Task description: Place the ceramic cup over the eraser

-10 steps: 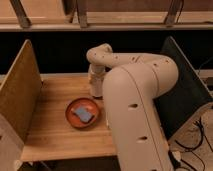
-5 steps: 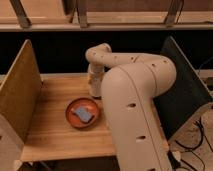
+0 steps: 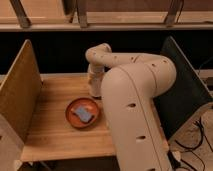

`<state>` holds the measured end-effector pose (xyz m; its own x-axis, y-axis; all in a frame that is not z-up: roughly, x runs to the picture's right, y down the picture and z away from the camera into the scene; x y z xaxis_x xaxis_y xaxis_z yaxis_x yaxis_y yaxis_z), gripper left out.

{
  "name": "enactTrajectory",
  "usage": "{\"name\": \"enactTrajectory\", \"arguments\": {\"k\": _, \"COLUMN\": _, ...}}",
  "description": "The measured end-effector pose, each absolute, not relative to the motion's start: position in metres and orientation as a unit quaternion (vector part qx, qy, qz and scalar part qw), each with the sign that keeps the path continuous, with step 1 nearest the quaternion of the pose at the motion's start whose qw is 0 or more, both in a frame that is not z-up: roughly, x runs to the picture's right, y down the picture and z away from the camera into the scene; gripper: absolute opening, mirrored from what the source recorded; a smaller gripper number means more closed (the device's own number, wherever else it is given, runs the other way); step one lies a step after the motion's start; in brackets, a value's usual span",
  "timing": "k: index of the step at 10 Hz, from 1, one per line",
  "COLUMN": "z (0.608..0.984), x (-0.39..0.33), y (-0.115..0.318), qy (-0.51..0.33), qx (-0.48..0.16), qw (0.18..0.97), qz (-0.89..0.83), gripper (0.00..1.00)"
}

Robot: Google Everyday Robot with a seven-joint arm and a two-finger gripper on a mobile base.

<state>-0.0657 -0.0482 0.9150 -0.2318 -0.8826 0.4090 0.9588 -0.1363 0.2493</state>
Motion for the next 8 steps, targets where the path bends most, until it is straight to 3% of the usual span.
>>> {"name": "enactTrajectory", "arguments": {"k": 2, "z": 0.9151, "x": -0.0657, "y": -0.0480, "qy": -0.233, "qx": -0.082, "qw": 0.614, "qz": -0.749, "gripper": 0.79}}
{"name": "enactTrajectory", "arguments": {"k": 8, "z": 0.9154, "x": -0.0657, "y": -0.0476, "qy": -0.234, "qx": -0.082, "qw": 0.614, "qz": -0.749, "gripper": 0.80}}
